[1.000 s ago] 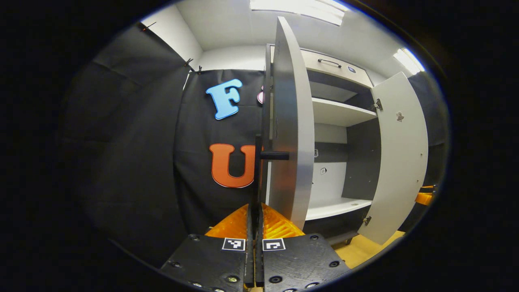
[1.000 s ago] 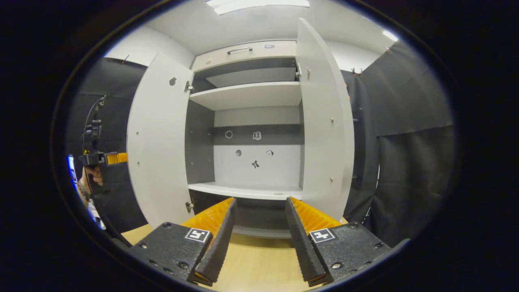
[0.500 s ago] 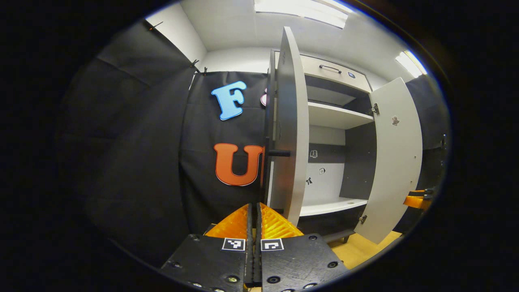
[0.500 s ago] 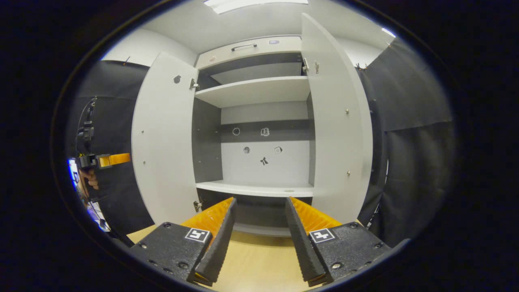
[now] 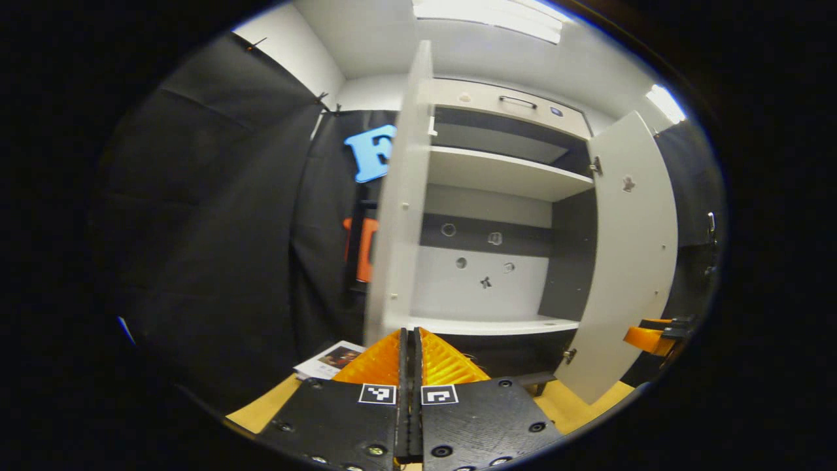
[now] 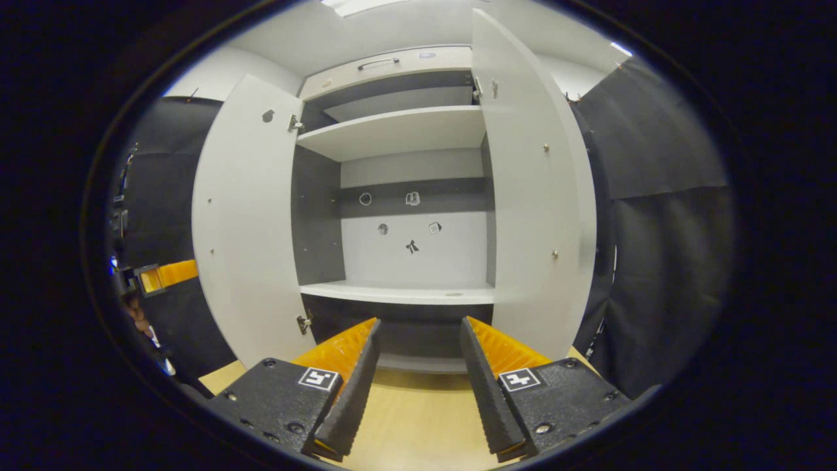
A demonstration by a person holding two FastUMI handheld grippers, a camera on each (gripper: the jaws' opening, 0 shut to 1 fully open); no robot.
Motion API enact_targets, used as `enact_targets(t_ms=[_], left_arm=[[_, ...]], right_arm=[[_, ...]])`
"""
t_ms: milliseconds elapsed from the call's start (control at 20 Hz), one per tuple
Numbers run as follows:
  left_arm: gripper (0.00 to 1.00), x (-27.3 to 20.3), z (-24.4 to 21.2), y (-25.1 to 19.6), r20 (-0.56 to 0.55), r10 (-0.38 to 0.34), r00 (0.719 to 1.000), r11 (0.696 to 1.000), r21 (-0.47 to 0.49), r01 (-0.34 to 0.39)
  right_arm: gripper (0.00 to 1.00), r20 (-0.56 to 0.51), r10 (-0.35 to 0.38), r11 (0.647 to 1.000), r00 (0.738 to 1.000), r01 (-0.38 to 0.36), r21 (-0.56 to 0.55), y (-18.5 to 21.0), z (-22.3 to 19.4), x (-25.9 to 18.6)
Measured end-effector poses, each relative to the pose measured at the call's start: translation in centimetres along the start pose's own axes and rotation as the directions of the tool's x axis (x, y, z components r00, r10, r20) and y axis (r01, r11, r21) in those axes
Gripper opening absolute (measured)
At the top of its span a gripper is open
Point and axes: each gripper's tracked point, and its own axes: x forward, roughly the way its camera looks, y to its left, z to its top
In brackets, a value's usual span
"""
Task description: Open the right door of the double-door shoe cabinet with the right hand, and open the left door with the left hand.
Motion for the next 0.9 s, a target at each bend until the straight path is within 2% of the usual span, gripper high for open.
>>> enact_targets(t_ms=[150, 350, 450, 500, 550, 650, 700, 750, 800, 900], left_arm=[[0.00, 3.3, -0.4, -4.5, -0.008, -0.087, 0.996, 0.996, 0.012, 0.087], [0.00, 5.3, -1.5, -7.1, -0.016, -0.101, 0.995, 0.995, 0.019, 0.102], [0.19, 5.7, -1.4, -7.8, 0.000, -0.100, 0.995, 0.993, 0.056, 0.100], [0.47, 5.8, -1.1, -7.8, 0.014, -0.090, 0.996, 0.994, 0.069, 0.089], [0.44, 5.7, -0.7, -7.9, 0.032, -0.085, 0.996, 0.994, 0.077, 0.082], [0.52, 5.5, -0.1, -8.6, 0.049, -0.099, 0.994, 0.993, 0.076, 0.095], [0.58, 5.2, 0.3, -8.8, 0.062, -0.103, 0.993, 0.992, 0.076, 0.098], [0.74, 5.1, 0.8, -8.7, 0.078, -0.096, 0.992, 0.993, 0.082, 0.089], [0.83, 4.9, 1.1, -8.6, 0.086, -0.085, 0.993, 0.993, 0.093, 0.077], [0.84, 4.6, 1.2, -8.6, 0.085, -0.080, 0.993, 0.993, 0.098, 0.072]], right_arm=[[0.75, 0.034, -0.009, 1.000, 0.999, 0.009, 0.010, -0.1, 1.4, -0.5], [0.75, 0.057, -0.017, 1.000, 0.998, 0.018, -0.023, -0.4, 2.2, -0.9], [0.75, 0.071, -0.023, 0.999, 0.997, 0.024, -0.024, -0.8, 2.5, -0.8], [0.75, 0.078, -0.030, 0.999, 0.997, 0.031, -0.022, -1.2, 2.6, -0.7], [0.75, 0.082, -0.035, 0.999, 0.996, 0.037, -0.017, -1.5, 2.7, -0.8], [0.75, 0.090, -0.043, 0.999, 0.995, 0.043, -0.003, -1.9, 3.0, -0.6], [0.75, 0.098, -0.049, 0.999, 0.994, 0.048, 0.005, -2.1, 3.2, -0.6], [0.75, 0.108, -0.053, 0.999, 0.993, 0.052, 0.012, -2.3, 3.5, -0.6], [0.75, 0.115, -0.051, 0.999, 0.992, 0.050, 0.015, -2.3, 3.7, -0.5], [0.75, 0.124, -0.042, 0.999, 0.991, 0.041, 0.014, -2.2, 3.8, -0.6]])
